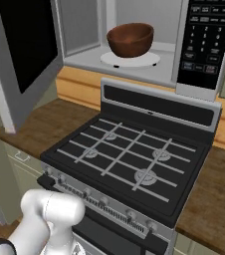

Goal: Pick the tomato from the sink and place it in the bowl. Then pick the bowl and place it in the microwave. Then close the microwave door and press the start button.

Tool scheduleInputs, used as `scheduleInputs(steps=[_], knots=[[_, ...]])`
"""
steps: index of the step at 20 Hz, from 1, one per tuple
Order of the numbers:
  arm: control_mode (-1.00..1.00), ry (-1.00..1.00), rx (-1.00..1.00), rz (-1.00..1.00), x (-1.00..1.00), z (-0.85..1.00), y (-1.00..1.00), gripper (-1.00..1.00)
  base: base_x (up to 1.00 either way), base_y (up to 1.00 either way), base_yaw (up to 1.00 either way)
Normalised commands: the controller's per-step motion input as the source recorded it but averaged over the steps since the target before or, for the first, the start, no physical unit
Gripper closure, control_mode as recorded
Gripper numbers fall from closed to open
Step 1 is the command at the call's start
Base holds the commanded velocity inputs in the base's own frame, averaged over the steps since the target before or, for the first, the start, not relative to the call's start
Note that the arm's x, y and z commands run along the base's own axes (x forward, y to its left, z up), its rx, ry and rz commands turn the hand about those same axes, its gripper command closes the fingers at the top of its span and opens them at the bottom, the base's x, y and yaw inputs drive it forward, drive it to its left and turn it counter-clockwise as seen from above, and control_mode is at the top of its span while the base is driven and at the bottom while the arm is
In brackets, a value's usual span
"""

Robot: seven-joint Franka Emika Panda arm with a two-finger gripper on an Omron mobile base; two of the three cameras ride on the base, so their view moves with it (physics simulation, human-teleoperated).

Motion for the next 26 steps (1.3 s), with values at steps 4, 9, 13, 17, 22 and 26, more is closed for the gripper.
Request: scheduleInputs(steps=[4,9,13,17,22,26], knots=[[-1.00,0.19,0.15,-0.01,0.06,0.15,-1.00,-1.00,0.00,0.00,0.00],[-1.00,0.21,0.11,-0.01,0.37,0.04,-0.99,-1.00,0.00,0.00,0.00],[-1.00,0.08,0.05,0.00,0.71,0.00,-0.87,-1.00,0.00,0.00,0.00],[-1.00,0.00,0.04,0.00,0.81,0.00,-0.76,-1.00,0.00,0.00,0.00],[-1.00,0.00,0.02,0.00,0.95,0.00,-0.62,-1.00,0.00,0.00,0.00],[-1.00,0.01,0.01,0.00,1.00,-0.03,-0.50,-1.00,0.00,0.00,0.00]])
